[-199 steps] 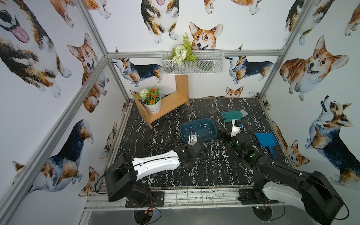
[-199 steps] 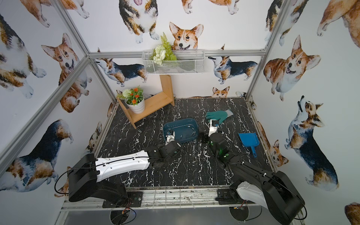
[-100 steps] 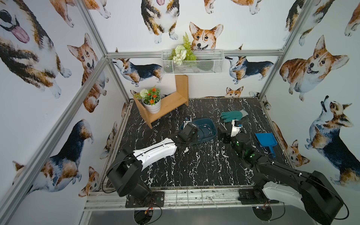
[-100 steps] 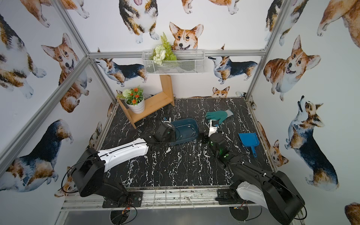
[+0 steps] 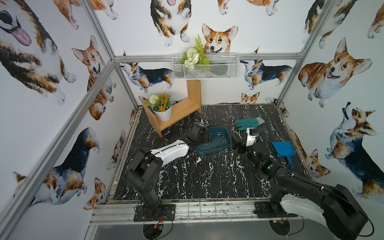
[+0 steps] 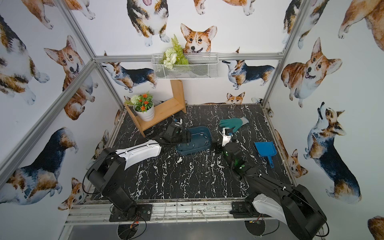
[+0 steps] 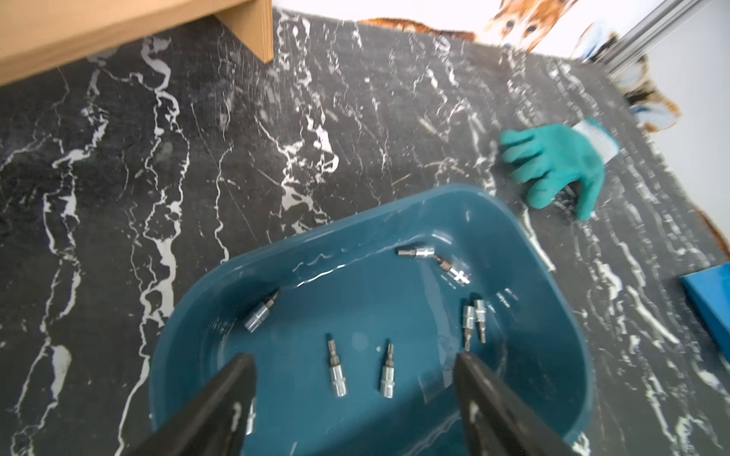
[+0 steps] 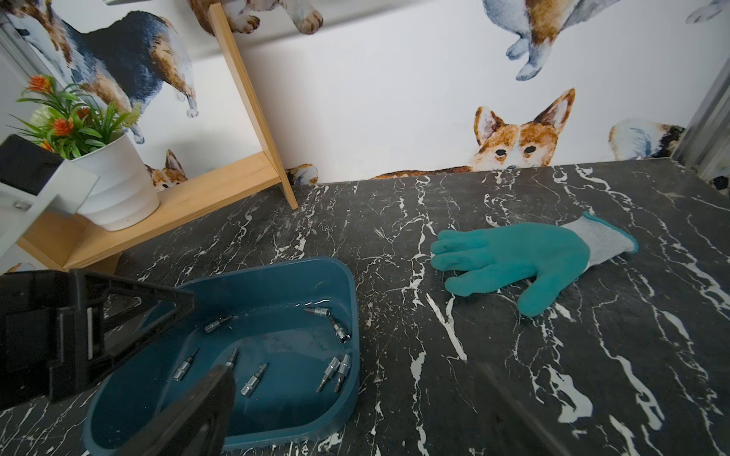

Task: Put the bit on the desktop into the storage box
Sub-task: Place the screwdriver bit in the storage box, then pick up the screwdriver bit from the center of the board.

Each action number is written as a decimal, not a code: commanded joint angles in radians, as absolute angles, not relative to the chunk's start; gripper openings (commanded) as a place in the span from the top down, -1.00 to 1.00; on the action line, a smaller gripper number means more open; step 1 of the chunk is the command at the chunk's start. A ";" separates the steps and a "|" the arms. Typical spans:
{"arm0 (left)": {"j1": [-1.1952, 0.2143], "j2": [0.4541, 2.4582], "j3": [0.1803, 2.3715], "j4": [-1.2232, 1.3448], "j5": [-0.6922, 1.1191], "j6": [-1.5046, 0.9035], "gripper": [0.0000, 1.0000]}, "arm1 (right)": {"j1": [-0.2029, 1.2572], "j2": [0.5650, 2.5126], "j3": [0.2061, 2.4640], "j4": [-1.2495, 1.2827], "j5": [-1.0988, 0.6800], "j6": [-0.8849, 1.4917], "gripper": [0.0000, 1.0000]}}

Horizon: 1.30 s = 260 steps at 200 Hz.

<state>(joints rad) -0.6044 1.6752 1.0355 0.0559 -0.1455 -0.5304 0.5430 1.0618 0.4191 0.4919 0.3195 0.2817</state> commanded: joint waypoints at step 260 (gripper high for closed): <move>-0.588 0.983 0.252 0.589 -0.199 -0.334 -0.99 | 0.930 1.139 0.459 -0.156 0.177 0.947 -0.42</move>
<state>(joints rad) -0.5888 0.9825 0.2455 0.5842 -0.1848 -0.3397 0.9291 1.1450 0.4728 -0.1844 0.1608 0.9108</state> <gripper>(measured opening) 0.997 0.722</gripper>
